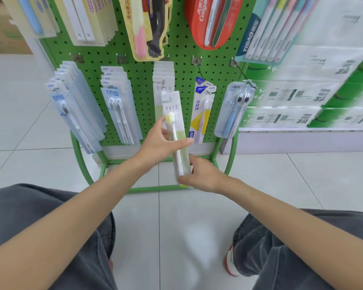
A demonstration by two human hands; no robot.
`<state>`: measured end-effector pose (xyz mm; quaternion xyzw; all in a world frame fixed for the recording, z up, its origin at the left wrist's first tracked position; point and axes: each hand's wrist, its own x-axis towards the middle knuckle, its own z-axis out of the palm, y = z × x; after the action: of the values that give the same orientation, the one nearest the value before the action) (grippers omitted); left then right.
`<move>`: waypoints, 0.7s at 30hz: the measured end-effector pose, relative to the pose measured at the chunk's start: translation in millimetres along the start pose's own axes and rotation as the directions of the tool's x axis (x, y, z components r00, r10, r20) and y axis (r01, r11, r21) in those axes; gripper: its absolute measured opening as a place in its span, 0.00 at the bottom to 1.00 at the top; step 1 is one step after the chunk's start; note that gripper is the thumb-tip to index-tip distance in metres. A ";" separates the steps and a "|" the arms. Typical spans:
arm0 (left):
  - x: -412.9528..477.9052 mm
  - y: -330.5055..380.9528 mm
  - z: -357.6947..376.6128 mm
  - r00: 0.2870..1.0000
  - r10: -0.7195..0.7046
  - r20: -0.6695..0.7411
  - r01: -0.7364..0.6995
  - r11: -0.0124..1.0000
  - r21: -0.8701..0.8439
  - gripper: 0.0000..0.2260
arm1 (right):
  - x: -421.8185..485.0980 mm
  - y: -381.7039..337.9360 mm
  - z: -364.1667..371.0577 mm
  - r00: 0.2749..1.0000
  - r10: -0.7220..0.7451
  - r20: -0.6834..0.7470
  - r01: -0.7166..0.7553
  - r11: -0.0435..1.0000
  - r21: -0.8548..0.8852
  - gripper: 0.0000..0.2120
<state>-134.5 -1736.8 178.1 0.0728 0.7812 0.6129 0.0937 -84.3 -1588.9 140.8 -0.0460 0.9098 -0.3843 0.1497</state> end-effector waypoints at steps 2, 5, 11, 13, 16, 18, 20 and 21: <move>2.0 -3.7 1.8 0.999 -0.047 -0.011 0.047 0.999 -0.009 0.35 | -4.2 -2.7 2.3 1.000 -0.016 0.003 0.017 0.997 -0.081 0.19; 3.0 -6.5 0.8 0.995 -0.102 -0.005 0.101 0.986 -0.135 0.31 | -5.6 -1.2 4.4 0.999 -0.024 0.029 0.026 0.996 -0.080 0.38; 1.3 -7.7 -7.8 0.997 -0.067 0.030 0.072 0.961 -0.266 0.24 | -5.2 7.1 -6.1 0.986 -0.047 0.160 0.025 0.990 0.141 0.52; 0.8 -8.7 -12.2 0.997 -0.070 0.043 0.080 0.949 -0.305 0.21 | 1.2 10.8 -4.7 0.993 -0.026 0.111 0.012 0.992 0.122 0.50; -0.3 -8.2 -16.4 0.993 -0.090 0.072 0.110 0.929 -0.352 0.17 | 10.3 16.8 -1.5 0.998 0.014 0.061 -0.015 1.000 0.026 0.34; -1.1 -8.1 -17.8 0.990 -0.098 0.100 0.126 0.933 -0.338 0.15 | 13.5 20.8 -2.6 0.997 -0.012 0.076 0.014 1.000 -0.017 0.20; -2.1 -9.3 -18.0 0.983 -0.100 0.152 0.143 0.940 -0.309 0.15 | 13.8 19.4 -9.1 0.999 0.001 0.055 -0.002 1.000 0.014 0.17; -2.0 -10.3 -18.1 0.979 -0.100 0.179 0.151 0.942 -0.299 0.15 | 14.0 17.8 -13.5 1.000 0.012 0.022 -0.012 1.000 0.028 0.18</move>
<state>-136.8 -1756.8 172.4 0.0564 0.6678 0.7132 0.2056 -101.2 -1570.0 133.8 -0.0426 0.9029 -0.3957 0.1626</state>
